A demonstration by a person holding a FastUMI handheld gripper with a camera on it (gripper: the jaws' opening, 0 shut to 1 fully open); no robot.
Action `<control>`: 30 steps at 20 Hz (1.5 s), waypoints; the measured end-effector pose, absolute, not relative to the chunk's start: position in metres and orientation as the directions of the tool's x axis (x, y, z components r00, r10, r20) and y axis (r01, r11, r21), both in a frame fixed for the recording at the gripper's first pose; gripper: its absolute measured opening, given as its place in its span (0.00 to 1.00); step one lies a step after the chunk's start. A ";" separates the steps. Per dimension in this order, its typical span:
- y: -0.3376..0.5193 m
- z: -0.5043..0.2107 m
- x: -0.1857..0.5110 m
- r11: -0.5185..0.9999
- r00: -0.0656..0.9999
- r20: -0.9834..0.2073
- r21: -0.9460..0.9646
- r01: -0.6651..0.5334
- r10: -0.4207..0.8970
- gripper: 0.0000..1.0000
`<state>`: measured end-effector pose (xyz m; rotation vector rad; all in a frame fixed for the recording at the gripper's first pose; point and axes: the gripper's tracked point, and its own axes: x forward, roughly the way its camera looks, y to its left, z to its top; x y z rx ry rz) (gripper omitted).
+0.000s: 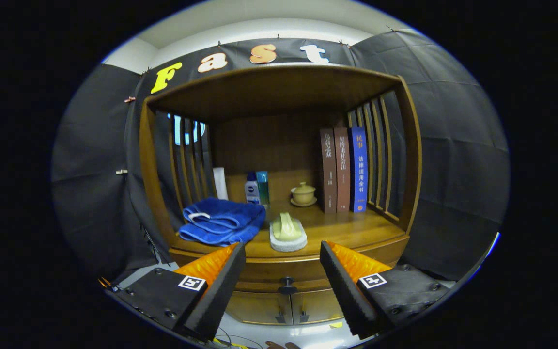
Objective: Pull open the drawer, take out the items inside it, and place them on the countertop above the cabinet.
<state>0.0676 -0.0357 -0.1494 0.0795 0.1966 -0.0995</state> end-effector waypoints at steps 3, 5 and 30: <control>-0.031 -0.113 0.054 0.993 0.985 -0.149 0.062 0.096 -0.086 0.99; -0.027 -0.094 0.043 0.995 0.989 -0.117 0.038 0.090 -0.085 0.99; -0.021 -0.055 -0.011 0.996 0.995 -0.055 0.014 0.089 -0.088 0.99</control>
